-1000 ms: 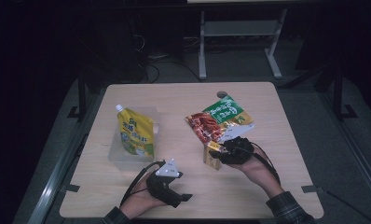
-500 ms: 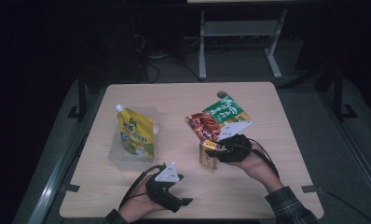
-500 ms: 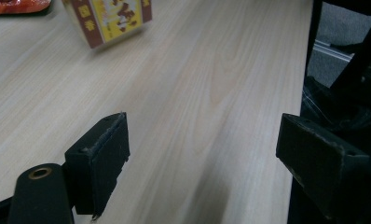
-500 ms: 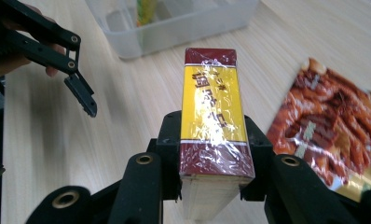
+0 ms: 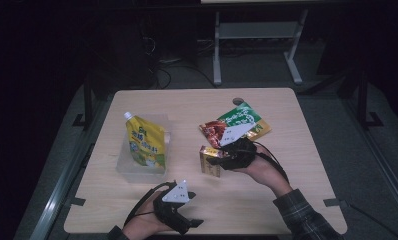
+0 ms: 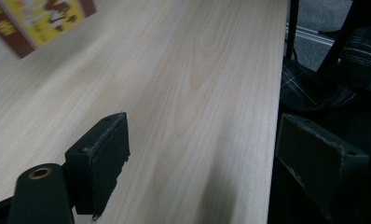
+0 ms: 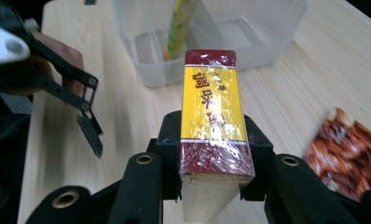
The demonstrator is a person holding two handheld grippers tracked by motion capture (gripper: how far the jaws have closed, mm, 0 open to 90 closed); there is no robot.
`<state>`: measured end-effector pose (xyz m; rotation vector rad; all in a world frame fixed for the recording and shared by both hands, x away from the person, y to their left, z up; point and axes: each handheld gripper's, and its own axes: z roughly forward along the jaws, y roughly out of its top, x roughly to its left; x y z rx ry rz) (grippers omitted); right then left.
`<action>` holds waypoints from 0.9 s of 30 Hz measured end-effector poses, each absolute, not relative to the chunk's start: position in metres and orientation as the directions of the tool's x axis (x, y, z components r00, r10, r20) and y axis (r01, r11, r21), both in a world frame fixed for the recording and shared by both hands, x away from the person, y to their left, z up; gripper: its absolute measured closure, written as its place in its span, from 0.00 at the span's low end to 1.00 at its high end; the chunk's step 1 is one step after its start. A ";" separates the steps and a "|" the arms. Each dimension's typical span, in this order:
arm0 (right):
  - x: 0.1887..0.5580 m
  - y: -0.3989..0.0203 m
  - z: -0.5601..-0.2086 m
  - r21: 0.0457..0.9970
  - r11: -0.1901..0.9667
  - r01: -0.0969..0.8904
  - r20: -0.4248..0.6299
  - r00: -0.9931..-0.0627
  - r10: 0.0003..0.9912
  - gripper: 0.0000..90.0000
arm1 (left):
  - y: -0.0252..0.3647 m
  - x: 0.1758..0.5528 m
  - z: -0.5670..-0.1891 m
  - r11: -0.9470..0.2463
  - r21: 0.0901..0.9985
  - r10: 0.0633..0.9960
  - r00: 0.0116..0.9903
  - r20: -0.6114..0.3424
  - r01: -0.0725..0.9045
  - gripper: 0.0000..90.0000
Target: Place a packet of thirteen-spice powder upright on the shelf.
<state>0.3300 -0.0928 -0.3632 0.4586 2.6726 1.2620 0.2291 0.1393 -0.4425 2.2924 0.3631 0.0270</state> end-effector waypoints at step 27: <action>0.347 -0.034 -0.318 0.817 0.570 0.083 -0.017 -0.986 0.168 0.74 | 0.136 0.227 -0.442 -0.653 0.720 0.248 0.965 -0.090 0.235 0.18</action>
